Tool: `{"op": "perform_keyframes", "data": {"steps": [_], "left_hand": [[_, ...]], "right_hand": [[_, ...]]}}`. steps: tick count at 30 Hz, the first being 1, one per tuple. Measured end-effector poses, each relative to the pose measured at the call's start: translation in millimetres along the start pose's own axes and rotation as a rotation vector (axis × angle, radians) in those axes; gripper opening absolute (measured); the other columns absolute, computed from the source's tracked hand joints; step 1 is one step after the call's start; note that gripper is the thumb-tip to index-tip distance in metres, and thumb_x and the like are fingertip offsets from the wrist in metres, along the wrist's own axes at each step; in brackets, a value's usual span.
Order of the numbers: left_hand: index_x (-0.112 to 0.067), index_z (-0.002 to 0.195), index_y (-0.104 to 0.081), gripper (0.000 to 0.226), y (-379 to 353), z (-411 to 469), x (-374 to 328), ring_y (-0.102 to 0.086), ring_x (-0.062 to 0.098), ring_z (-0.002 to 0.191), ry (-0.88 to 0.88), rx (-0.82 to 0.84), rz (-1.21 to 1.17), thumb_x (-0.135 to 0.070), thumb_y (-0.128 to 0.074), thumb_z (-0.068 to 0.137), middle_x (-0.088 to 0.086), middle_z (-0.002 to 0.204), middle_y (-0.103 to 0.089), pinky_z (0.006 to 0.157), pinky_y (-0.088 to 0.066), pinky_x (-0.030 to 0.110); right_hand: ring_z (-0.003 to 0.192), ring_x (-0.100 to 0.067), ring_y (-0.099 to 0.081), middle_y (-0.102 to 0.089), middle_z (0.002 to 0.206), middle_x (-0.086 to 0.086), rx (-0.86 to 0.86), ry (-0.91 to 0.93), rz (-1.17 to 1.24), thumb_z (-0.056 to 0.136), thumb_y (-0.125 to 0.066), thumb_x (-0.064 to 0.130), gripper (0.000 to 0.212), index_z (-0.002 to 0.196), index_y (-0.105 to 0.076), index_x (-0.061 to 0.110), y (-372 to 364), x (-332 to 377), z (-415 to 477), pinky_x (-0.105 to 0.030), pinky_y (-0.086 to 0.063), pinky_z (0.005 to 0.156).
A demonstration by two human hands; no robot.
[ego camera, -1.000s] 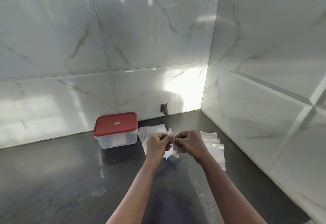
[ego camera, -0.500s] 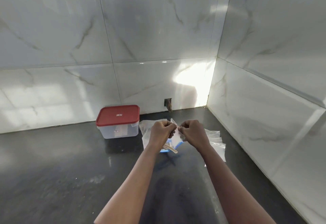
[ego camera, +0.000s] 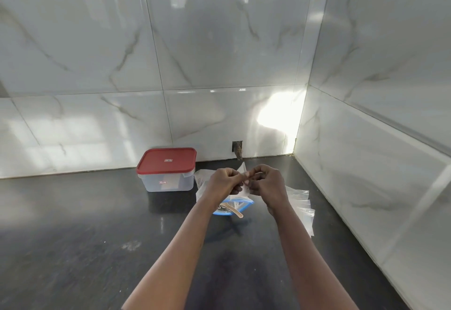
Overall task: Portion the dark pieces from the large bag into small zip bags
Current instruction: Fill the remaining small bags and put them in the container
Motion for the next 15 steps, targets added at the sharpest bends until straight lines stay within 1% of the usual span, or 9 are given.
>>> {"op": "perform_keyframes", "data": {"steps": [3,7,9,10,12,13,15], "left_hand": [[-0.007,0.084,-0.065,0.02,1.3,2.2,-0.1,-0.057,0.011,0.062,0.012,0.063,0.038,-0.027,-0.064,0.088,0.008,0.074,-0.065,0.069,-0.051,0.025],[-0.01,0.076,-0.064,0.015,1.3,5.1,-3.2,-0.055,0.01,0.06,0.0,0.078,0.086,-0.018,-0.062,0.089,0.004,0.066,-0.061,0.066,-0.049,0.023],[-0.011,0.072,-0.063,0.016,2.4,6.0,-5.9,-0.055,0.011,0.059,-0.004,0.071,0.129,-0.014,-0.062,0.087,0.004,0.065,-0.06,0.064,-0.047,0.022],[-0.01,0.07,-0.063,0.016,3.2,6.0,-6.9,-0.054,0.011,0.058,-0.003,0.067,0.145,-0.012,-0.063,0.086,0.004,0.064,-0.06,0.062,-0.047,0.021],[-0.008,0.068,-0.062,0.017,4.3,6.6,-7.7,-0.052,0.011,0.055,-0.001,0.067,0.171,-0.01,-0.063,0.084,0.004,0.061,-0.059,0.058,-0.045,0.02],[-0.007,0.067,-0.063,0.016,4.6,6.7,-7.8,-0.052,0.011,0.054,-0.002,0.07,0.187,-0.009,-0.063,0.083,0.004,0.06,-0.059,0.057,-0.045,0.02],[-0.004,0.067,-0.064,0.015,5.0,4.9,-5.8,-0.051,0.012,0.054,0.004,0.065,0.217,-0.007,-0.062,0.081,0.004,0.058,-0.058,0.057,-0.045,0.02]], "right_hand": [[0.058,-0.018,-0.063,-0.066,0.069,-0.008,-0.007,-0.018,0.006,0.078,-0.066,-0.011,0.024,0.072,-0.063,0.012,-1.1,-3.8,0.8,-0.023,-0.056,0.054],[0.061,-0.019,-0.061,-0.065,0.066,-0.007,-0.059,-0.043,0.004,0.077,-0.063,-0.013,0.028,0.068,-0.063,0.013,0.3,-11.6,5.8,-0.024,-0.051,0.051],[0.064,-0.017,-0.062,-0.065,0.067,-0.001,-0.088,0.017,-0.127,0.077,-0.063,-0.01,0.028,0.069,-0.061,0.016,-0.9,-9.4,7.6,-0.024,-0.052,0.056],[0.066,-0.014,-0.061,-0.064,0.068,0.002,-0.093,0.062,-0.224,0.077,-0.066,-0.006,0.023,0.072,-0.062,0.016,-2.3,-6.6,6.6,-0.02,-0.05,0.058],[0.067,-0.01,-0.055,-0.06,0.07,0.006,-0.093,0.133,-0.38,0.079,-0.068,0.001,0.015,0.081,-0.064,0.015,-6.1,-1.8,2.4,-0.01,-0.04,0.057],[0.068,-0.01,-0.054,-0.059,0.071,0.006,-0.088,0.154,-0.421,0.08,-0.067,0.001,0.013,0.084,-0.066,0.013,-7.9,-0.6,0.7,-0.008,-0.038,0.056],[0.071,-0.012,-0.056,-0.061,0.074,0.004,-0.092,0.156,-0.481,0.082,-0.061,-0.002,0.014,0.085,-0.068,0.011,-9.4,-5.5,-1.1,-0.013,-0.041,0.06]]}}
Point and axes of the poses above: each hand's wrist, its own z-axis towards the middle knuckle, its own y-axis out of the back of the hand, x = y × z, the point moved 3 cm from there along z, towards the middle knuckle
